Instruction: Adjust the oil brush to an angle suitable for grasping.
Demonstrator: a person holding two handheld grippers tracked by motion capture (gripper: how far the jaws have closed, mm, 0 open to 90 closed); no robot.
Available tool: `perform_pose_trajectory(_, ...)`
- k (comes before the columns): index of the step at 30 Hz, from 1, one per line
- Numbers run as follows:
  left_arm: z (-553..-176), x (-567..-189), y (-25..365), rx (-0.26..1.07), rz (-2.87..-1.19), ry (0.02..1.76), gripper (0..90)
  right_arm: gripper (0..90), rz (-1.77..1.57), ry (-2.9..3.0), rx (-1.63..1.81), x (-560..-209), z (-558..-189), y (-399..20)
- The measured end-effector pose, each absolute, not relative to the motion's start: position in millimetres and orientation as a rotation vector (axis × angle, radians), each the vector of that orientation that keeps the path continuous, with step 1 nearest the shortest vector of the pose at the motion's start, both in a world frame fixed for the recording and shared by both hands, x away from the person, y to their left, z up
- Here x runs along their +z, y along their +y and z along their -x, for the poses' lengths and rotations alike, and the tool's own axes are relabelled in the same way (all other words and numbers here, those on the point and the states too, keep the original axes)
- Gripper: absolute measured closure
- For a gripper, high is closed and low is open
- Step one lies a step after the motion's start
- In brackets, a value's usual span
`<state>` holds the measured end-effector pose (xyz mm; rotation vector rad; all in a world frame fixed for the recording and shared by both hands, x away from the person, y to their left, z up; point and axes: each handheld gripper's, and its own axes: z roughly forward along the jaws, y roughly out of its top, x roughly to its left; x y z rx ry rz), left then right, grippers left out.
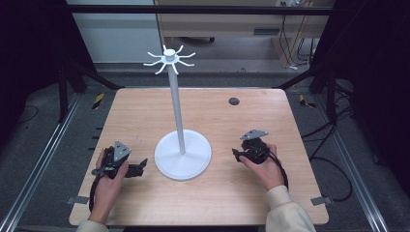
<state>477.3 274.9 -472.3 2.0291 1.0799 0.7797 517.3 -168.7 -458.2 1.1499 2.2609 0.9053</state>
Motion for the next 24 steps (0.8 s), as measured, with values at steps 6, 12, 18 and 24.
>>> perform_pose_trajectory(6, -477, -473, 274, 0.776, -2.033, 1.082, 2.3, 60.2, -1.107, 2.289, 0.9, -460, -516, -164)
perform_pose_trajectory(12, -477, -473, 273, 0.774, -2.041, 1.078, 2.3, 78.9, -1.06, 2.313, 0.94, -458, -513, -161)
perform_pose_trajectory(18, -478, -474, 274, 0.773, -2.043, 1.08, 2.3, 89.9, -1.063, 2.356, 0.917, -463, -515, -160)
perform_pose_trajectory(24, -478, -473, 274, 0.773, -2.043, 1.08, 2.3, 90.0, -1.123, 2.368, 0.874, -470, -521, -167)
